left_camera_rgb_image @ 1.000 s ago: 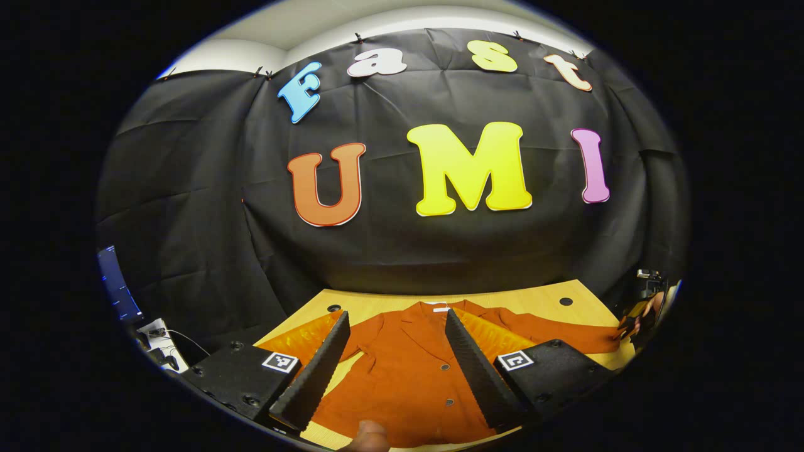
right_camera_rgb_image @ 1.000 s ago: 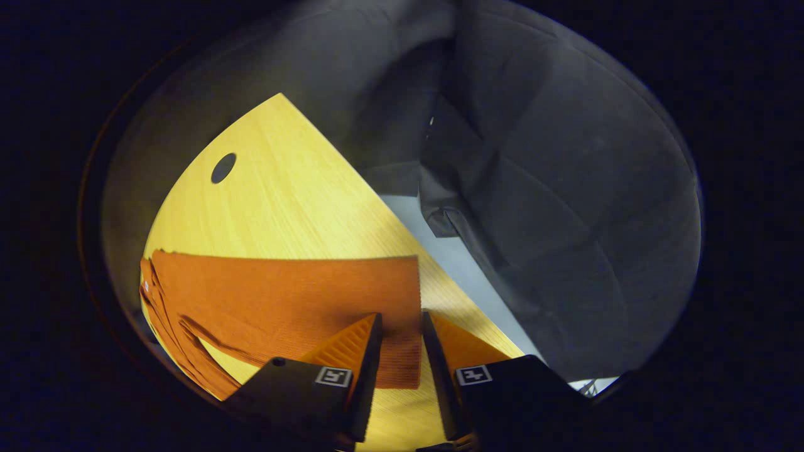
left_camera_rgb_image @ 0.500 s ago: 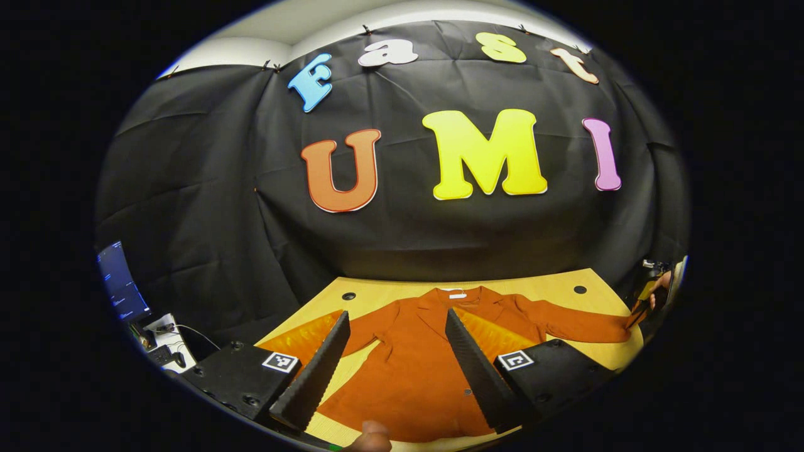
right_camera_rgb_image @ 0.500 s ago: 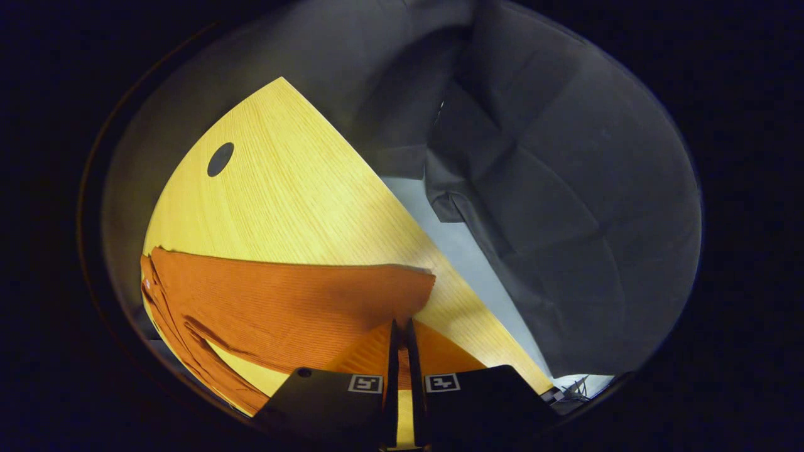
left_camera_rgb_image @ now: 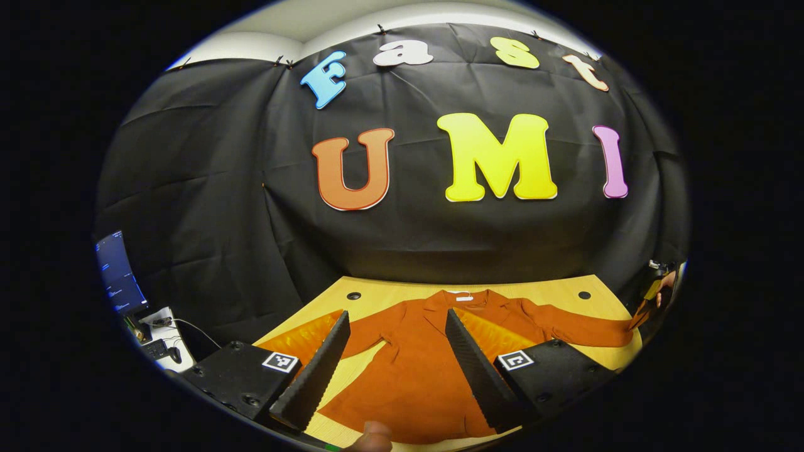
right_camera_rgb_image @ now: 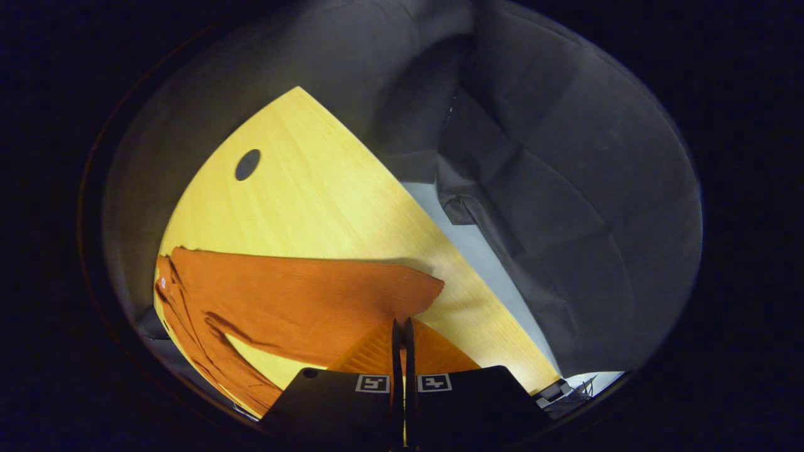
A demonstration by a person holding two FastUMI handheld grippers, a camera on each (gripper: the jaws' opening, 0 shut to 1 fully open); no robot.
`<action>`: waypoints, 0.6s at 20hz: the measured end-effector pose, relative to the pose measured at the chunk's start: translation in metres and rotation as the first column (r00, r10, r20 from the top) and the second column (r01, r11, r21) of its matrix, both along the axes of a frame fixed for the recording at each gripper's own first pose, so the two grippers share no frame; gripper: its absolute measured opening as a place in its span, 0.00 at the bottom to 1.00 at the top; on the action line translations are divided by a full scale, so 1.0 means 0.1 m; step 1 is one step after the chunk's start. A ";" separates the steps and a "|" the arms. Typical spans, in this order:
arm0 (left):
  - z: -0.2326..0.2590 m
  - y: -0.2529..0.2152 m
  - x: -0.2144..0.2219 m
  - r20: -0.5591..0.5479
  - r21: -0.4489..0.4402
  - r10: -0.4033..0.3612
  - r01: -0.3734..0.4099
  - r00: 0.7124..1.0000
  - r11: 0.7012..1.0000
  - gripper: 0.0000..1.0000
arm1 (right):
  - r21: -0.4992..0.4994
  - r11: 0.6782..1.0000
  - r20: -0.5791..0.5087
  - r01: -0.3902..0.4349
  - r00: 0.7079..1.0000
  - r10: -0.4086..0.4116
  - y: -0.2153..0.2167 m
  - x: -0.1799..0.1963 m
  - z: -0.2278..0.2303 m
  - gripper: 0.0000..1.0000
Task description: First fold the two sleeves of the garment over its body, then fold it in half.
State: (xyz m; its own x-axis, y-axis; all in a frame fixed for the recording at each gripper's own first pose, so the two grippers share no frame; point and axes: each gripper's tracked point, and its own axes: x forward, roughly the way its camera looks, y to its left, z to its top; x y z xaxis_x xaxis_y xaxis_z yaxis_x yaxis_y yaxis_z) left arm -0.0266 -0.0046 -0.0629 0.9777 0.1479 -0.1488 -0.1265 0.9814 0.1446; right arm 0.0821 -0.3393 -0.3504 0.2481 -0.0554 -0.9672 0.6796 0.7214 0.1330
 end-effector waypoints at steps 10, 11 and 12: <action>0.08 0.43 0.00 0.056 -0.049 -0.028 0.031 0.998 0.998 0.99 | -0.079 0.969 0.218 -0.234 0.945 0.246 1.35 0.73 1.46 0.01; 0.08 0.53 -0.02 0.060 -0.051 -0.020 0.023 0.998 0.998 0.99 | -0.102 0.958 0.238 -0.269 0.928 0.286 1.57 0.82 1.59 0.01; 0.09 0.64 -0.03 0.066 -0.056 -0.012 0.015 0.998 0.998 0.99 | -0.131 0.942 0.257 -0.309 0.907 0.333 1.81 0.91 1.70 0.01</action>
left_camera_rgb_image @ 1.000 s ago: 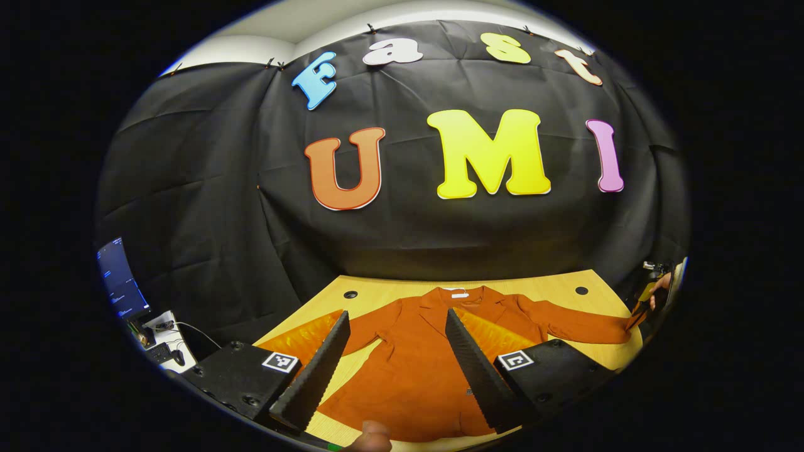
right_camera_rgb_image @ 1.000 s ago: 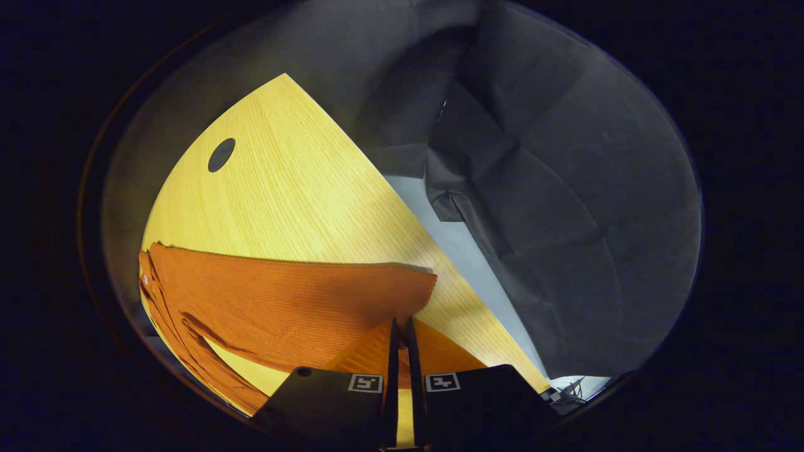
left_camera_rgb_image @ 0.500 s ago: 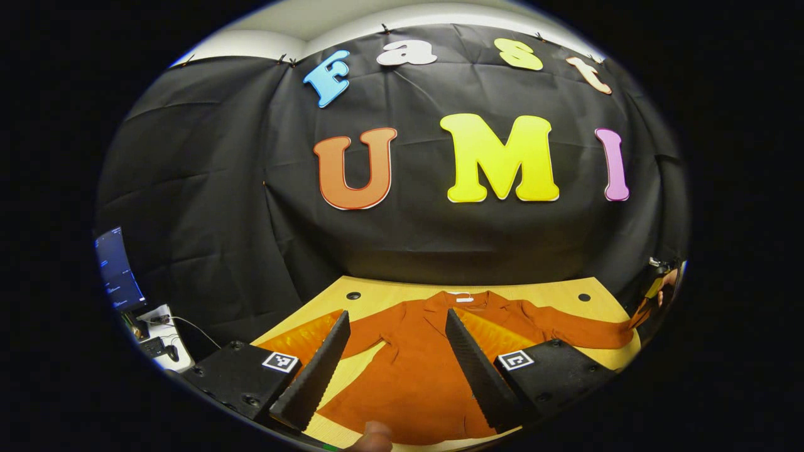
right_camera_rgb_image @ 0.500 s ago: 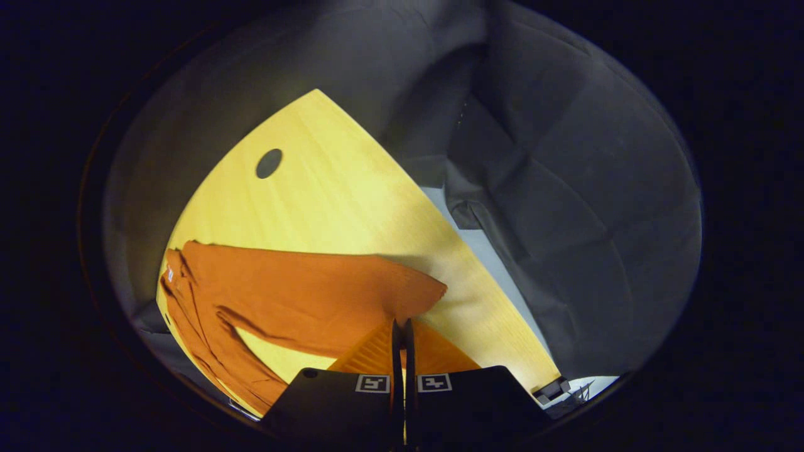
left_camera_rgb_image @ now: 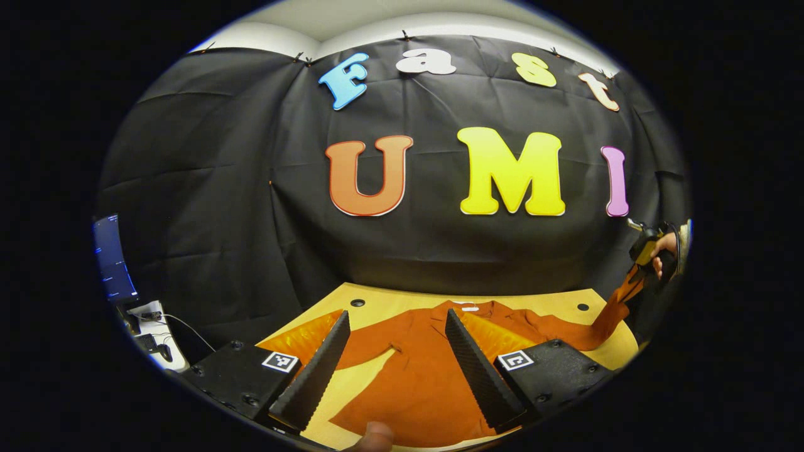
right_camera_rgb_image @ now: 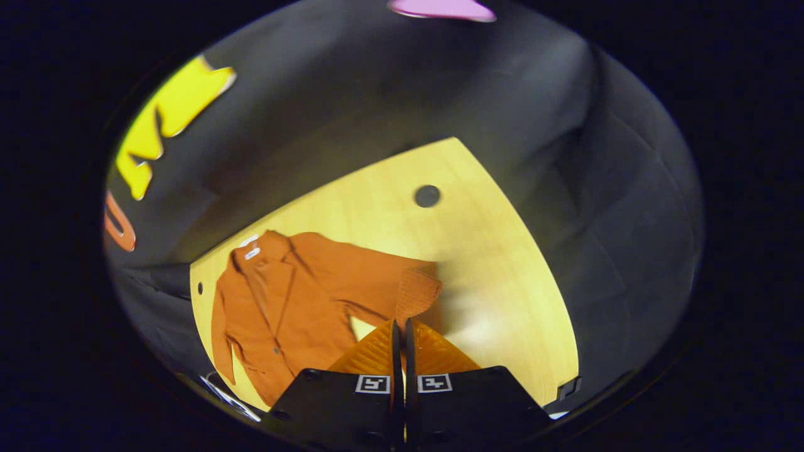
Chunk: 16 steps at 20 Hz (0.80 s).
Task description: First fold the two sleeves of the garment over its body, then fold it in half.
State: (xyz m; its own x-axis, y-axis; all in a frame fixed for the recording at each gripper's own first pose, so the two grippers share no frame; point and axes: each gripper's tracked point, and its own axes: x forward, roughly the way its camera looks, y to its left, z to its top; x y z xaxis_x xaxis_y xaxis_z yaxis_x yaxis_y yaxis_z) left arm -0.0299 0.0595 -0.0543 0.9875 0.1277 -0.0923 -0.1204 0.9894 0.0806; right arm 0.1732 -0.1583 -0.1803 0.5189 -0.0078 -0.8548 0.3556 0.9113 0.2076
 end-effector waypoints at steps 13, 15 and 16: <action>-0.58 1.39 -0.34 -0.093 -0.043 0.127 -0.132 0.987 0.990 0.99 | 0.052 0.937 0.014 -0.346 0.938 0.346 3.41 0.81 0.15 0.01; -0.63 1.50 -0.37 -0.103 -0.043 0.140 -0.145 0.985 0.989 0.99 | 0.052 0.931 -0.026 -0.362 0.931 0.364 3.72 0.92 -0.07 0.01; -0.65 1.56 -0.40 -0.105 -0.036 0.146 -0.151 0.984 0.988 0.99 | 0.034 0.926 -0.047 -0.375 0.925 0.377 3.82 0.96 -0.23 0.01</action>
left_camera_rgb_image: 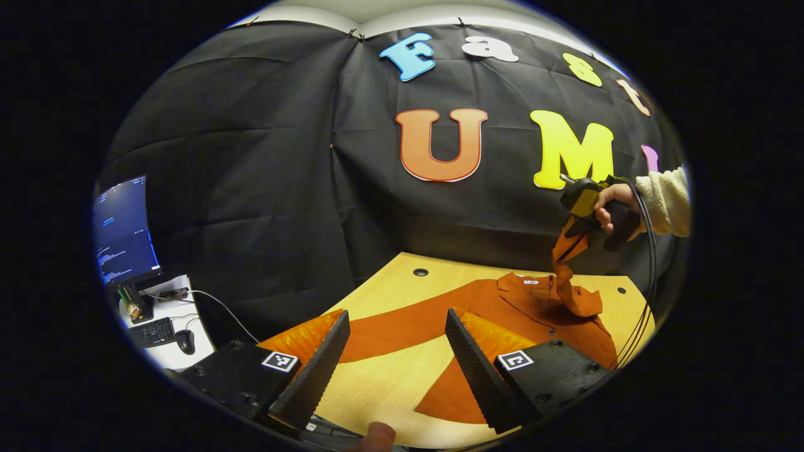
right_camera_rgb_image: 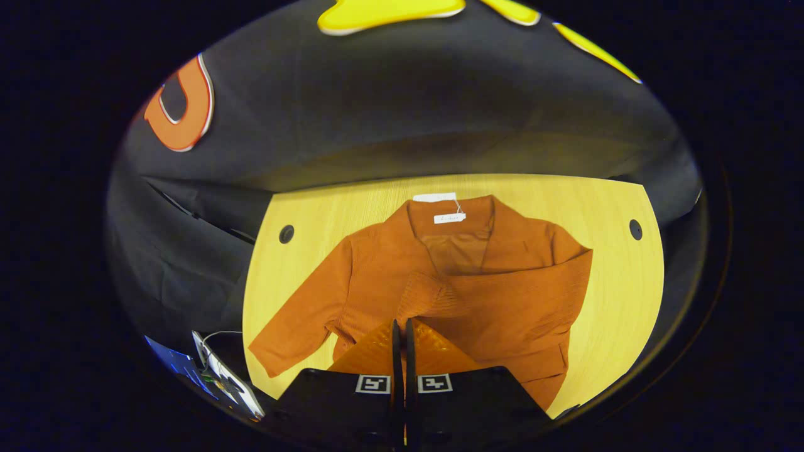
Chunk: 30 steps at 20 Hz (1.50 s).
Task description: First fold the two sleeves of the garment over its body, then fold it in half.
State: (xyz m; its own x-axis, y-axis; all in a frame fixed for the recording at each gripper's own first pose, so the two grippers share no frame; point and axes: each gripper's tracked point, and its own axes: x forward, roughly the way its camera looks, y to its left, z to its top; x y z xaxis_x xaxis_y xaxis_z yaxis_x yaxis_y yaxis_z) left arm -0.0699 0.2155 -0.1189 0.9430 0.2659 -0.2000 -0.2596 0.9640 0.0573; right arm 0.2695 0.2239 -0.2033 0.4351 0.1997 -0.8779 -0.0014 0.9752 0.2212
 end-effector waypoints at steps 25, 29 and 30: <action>-0.69 0.68 0.15 -0.124 -0.028 0.132 -0.137 0.983 0.990 1.00 | 0.005 0.991 0.022 -0.135 0.991 0.135 0.73 -0.24 -0.37 0.82; -0.99 0.96 0.36 -0.204 -0.087 0.187 -0.208 0.961 0.974 1.00 | -0.055 0.980 0.104 -0.189 0.975 0.194 0.24 -0.46 -0.06 0.88; -1.06 1.05 0.43 -0.219 -0.097 0.202 -0.227 0.955 0.969 1.00 | -0.077 0.975 0.131 -0.207 0.968 0.215 0.09 -0.52 0.02 0.94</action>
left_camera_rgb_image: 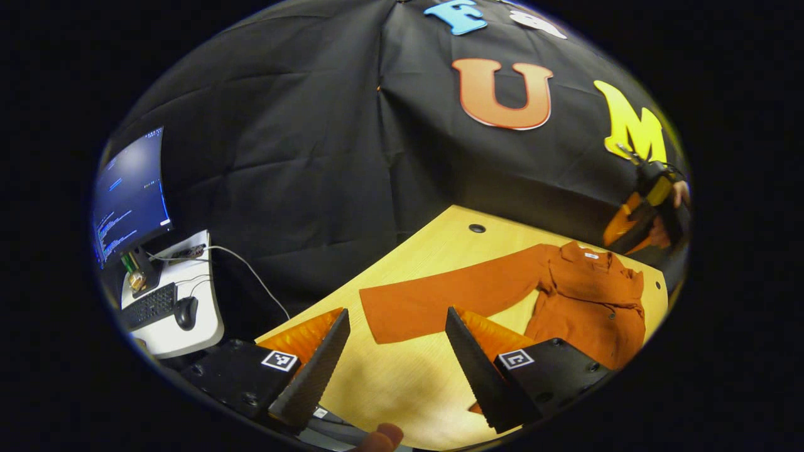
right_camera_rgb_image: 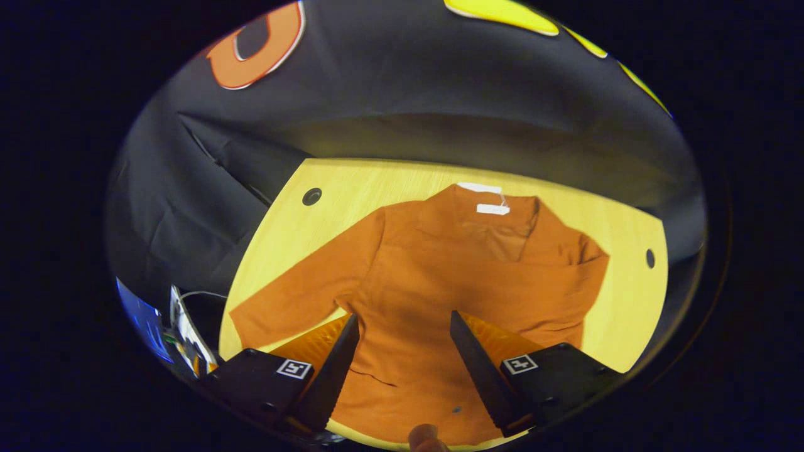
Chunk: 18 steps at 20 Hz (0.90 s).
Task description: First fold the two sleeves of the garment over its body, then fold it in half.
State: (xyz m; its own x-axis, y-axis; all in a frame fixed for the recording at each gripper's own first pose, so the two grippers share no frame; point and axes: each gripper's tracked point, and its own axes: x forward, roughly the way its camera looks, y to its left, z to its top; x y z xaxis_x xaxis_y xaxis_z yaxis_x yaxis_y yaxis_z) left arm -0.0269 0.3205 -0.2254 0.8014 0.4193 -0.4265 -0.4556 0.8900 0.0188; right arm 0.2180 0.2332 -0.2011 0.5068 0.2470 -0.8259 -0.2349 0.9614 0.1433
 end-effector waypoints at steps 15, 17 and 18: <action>-1.09 0.62 0.72 -0.309 -0.253 0.135 -0.219 0.941 0.942 1.00 | 0.030 0.998 0.003 0.055 0.998 -0.055 -1.27 -1.54 -0.15 0.94; -1.15 0.63 0.73 -0.346 -0.273 0.139 -0.241 0.928 0.931 1.00 | 0.009 0.999 -0.020 0.045 0.999 -0.044 -1.33 -1.73 -0.24 0.94; -1.19 0.61 0.73 -0.361 -0.299 0.135 -0.251 0.923 0.920 0.99 | 0.011 0.999 -0.032 0.042 0.999 -0.041 -1.35 -1.81 -0.27 0.94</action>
State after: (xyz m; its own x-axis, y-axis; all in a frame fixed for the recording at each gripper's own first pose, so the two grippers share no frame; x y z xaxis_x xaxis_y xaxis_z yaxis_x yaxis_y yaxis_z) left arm 0.0463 0.3816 -0.3443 0.5095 0.3373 -0.7916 -0.6387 0.7648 -0.0852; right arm 0.0372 0.0983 -0.2276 0.4906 0.2360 -0.8388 -0.1902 0.9684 0.1612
